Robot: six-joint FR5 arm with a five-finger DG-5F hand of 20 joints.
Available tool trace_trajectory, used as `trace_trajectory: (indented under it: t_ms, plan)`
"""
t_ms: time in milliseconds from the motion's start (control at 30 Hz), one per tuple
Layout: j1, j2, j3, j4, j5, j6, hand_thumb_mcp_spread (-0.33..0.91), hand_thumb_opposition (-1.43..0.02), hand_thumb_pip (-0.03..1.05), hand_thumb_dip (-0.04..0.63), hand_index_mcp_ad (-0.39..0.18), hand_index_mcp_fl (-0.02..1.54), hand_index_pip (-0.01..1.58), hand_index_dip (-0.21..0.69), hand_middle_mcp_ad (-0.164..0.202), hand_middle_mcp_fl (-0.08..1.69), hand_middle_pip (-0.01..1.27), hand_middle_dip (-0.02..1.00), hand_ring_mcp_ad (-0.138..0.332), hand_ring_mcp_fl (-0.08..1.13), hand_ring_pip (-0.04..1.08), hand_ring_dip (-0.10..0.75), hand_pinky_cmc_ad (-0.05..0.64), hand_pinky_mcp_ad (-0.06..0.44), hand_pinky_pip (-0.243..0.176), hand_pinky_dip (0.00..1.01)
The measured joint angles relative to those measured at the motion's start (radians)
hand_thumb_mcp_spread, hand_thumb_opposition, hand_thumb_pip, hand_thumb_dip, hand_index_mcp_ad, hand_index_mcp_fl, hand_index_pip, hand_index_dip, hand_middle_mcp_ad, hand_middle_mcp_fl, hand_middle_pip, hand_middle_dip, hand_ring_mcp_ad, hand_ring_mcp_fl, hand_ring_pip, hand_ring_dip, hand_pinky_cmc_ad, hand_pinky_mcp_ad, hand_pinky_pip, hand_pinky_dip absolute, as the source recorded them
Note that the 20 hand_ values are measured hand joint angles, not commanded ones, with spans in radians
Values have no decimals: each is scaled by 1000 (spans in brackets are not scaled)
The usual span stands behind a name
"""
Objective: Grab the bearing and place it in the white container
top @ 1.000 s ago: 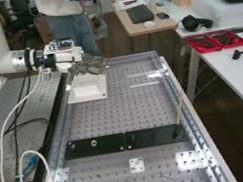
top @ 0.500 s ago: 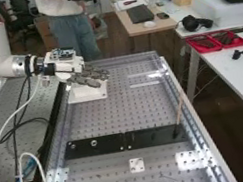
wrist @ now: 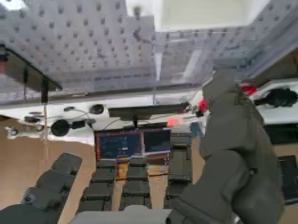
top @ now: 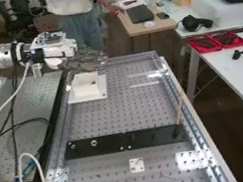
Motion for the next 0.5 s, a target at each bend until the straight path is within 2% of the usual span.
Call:
trace_trajectory:
  t_ms: [33, 133, 233, 367, 433, 500]
  plan:
    - [-15, 21, 8, -3, 0, -11, 408, -794, 501, 271, -201, 38, 724, 243, 54, 10, 141, 199, 113, 3, 94, 110, 349, 250, -61, 157]
    - [-56, 55, 36, -10, 1, -30, 394, -775, 476, 255, -176, 87, 513, 243, 58, 12, 141, 199, 115, 3, 98, 110, 349, 243, -61, 157]
    - [-92, 66, 68, -14, 4, -39, 375, -757, 438, 222, -171, 152, 326, 243, 61, 12, 141, 199, 113, 3, 94, 110, 349, 265, -61, 157]
    - [-119, 60, 102, -25, 11, -40, 377, -742, 429, 220, -162, 202, 215, 243, 59, 12, 141, 199, 117, 0, 98, 110, 349, 262, -61, 157]
    - [-137, 46, 122, -37, 11, -24, 379, -742, 407, 188, -162, 202, 187, 243, 59, 12, 141, 199, 117, 0, 98, 110, 349, 278, -61, 157]
    - [-154, 32, 143, -48, 10, -15, 363, -742, 405, 188, -162, 225, 166, 243, 59, 12, 141, 199, 117, 0, 98, 110, 353, 278, -61, 157]
